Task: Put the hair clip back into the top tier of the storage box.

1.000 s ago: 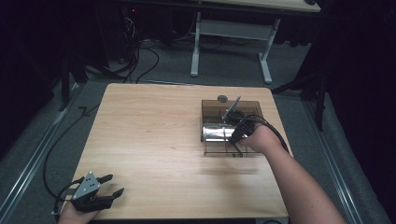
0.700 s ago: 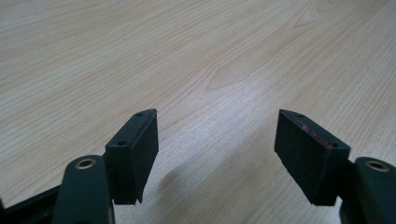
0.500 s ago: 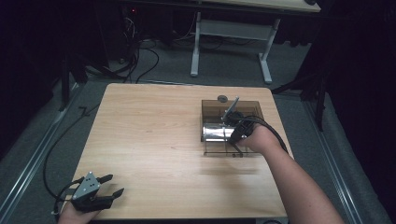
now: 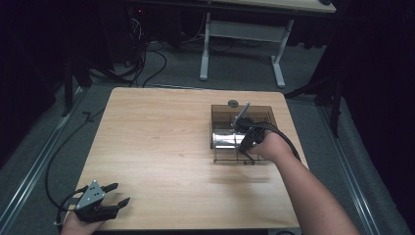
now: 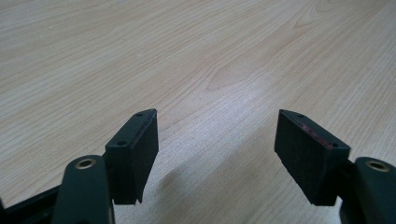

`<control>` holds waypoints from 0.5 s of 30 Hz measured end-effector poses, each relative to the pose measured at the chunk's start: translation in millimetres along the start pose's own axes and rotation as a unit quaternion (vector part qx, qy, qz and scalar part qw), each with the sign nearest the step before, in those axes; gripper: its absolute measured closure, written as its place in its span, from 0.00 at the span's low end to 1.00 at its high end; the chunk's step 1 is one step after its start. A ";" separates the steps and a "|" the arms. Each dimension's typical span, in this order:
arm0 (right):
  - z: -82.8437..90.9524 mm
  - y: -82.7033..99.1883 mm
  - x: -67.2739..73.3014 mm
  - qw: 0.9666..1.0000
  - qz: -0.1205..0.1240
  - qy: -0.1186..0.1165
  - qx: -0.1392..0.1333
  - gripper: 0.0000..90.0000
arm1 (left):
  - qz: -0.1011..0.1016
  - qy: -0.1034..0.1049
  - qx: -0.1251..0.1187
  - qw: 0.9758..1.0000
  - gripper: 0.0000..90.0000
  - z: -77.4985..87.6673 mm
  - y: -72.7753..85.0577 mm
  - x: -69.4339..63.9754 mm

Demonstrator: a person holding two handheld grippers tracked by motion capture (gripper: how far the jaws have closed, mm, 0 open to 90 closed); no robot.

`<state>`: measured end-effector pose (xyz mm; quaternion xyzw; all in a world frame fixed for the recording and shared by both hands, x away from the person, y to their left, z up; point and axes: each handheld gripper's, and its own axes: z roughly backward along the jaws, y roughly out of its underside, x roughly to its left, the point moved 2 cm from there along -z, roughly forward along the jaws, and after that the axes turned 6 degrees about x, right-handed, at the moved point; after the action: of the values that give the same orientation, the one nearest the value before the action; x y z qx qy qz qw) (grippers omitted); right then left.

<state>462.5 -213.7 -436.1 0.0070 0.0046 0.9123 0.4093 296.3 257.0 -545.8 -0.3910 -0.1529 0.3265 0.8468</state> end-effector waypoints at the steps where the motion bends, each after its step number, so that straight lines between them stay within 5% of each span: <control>1: 1.3 0.4 0.3 1.000 -0.002 0.000 -0.001 0.83 | 0.000 0.000 0.000 1.000 0.34 0.0 0.0 0.0; 15: 24.1 15.1 7.7 1.000 -0.027 -0.004 -0.015 0.84 | 0.000 0.000 0.000 1.000 0.34 0.0 0.0 -0.1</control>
<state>446.5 -218.0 -411.7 0.0046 -0.0109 0.9010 0.4338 296.2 257.0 -545.8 -0.3908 -0.1529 0.3264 0.8470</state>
